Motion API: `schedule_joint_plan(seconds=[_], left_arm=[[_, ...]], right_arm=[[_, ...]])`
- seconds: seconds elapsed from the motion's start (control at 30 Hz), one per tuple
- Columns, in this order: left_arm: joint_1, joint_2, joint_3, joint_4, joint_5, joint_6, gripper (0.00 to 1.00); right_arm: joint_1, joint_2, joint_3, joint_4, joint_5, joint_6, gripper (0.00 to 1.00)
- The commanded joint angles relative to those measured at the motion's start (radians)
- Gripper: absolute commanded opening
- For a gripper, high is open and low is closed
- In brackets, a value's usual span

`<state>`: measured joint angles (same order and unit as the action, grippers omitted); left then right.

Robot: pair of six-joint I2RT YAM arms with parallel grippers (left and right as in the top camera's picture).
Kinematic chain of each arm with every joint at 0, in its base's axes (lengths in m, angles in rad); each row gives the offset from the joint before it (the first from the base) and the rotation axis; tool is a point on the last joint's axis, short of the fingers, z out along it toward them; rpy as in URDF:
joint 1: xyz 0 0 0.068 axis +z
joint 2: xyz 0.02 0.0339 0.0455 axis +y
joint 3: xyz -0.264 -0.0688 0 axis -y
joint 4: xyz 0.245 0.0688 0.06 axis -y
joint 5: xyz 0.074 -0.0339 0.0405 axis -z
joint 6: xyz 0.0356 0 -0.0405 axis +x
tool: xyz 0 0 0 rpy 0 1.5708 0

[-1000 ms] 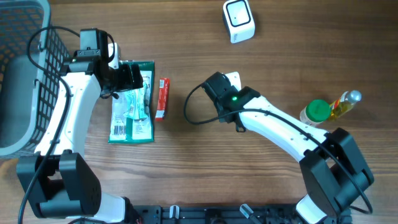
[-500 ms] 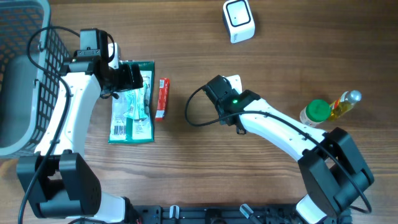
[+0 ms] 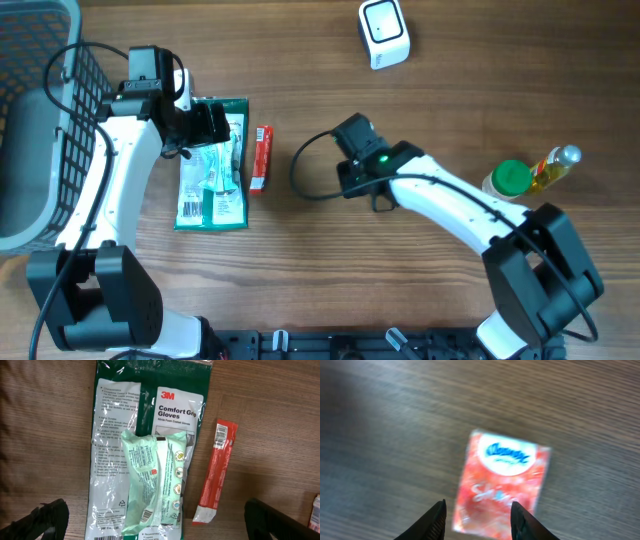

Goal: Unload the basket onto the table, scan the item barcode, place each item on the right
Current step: 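Lower the right gripper and grasp the Kleenex pack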

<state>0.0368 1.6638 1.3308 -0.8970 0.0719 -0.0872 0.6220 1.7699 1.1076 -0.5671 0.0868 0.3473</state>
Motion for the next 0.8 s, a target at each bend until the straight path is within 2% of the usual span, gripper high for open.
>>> schedule_joint_plan(seconds=[0.0,0.13,0.4,0.77], left_arm=[[0.005,-0.013,0.010,-0.001,-0.006,0.001,1.00],[0.005,-0.013,0.010,-0.001,-0.006,0.001,1.00],[0.005,-0.013,0.010,-0.001,-0.006,0.001,1.00],[0.005,-0.013,0.010,-0.001,-0.006,0.001,1.00]], right_arm=[[-0.106,0.013,-0.006,-0.001,-0.172,0.021,0.41],[-0.172,0.013,-0.007,-0.031,-0.227,0.031,0.41],[-0.175,0.040,-0.021,-0.037,-0.196,0.075,0.34],[-0.193,0.059,-0.021,-0.035,-0.201,0.099,0.33]])
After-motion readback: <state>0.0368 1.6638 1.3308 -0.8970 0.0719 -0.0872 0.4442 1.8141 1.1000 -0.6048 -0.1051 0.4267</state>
